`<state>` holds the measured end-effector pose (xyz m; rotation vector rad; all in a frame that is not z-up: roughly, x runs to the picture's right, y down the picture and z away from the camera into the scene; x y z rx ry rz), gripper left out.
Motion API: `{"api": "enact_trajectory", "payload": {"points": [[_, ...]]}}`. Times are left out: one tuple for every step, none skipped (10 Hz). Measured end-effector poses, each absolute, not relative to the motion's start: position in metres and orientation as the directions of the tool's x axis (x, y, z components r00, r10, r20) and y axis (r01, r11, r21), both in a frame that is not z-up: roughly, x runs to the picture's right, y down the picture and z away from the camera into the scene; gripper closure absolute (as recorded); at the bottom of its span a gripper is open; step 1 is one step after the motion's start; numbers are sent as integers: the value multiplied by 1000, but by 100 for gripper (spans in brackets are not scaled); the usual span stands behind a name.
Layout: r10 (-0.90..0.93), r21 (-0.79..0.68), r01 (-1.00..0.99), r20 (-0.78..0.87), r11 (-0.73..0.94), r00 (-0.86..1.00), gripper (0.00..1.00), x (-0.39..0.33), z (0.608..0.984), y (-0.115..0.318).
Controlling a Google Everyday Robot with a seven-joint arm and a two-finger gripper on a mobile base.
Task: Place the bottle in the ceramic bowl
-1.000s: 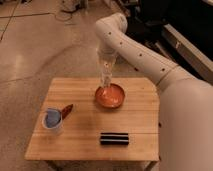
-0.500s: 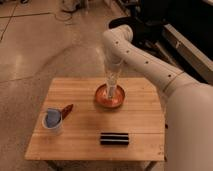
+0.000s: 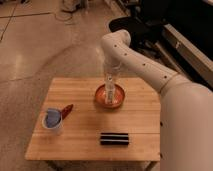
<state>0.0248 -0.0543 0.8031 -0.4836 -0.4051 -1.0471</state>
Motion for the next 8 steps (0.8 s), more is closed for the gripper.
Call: {"api": "enact_trajectory", "payload": {"points": [[-721,-184,893,535,410,441,20,24,804,-55],[-723,-184,896,535,405,437,20,23,805,-56],[-726,-185,897,533,401,434,20,23,805,-57],[-729,-187,898,530,398,433,20,23,804,-59],[-733,-187,899,526,396,432,20,24,802,-62],[-733,-183,900,527,396,430,20,23,798,-66],[-732,-181,899,529,398,430,20,22,796,-67],[-732,-181,899,529,398,430,20,22,796,-67]]}}
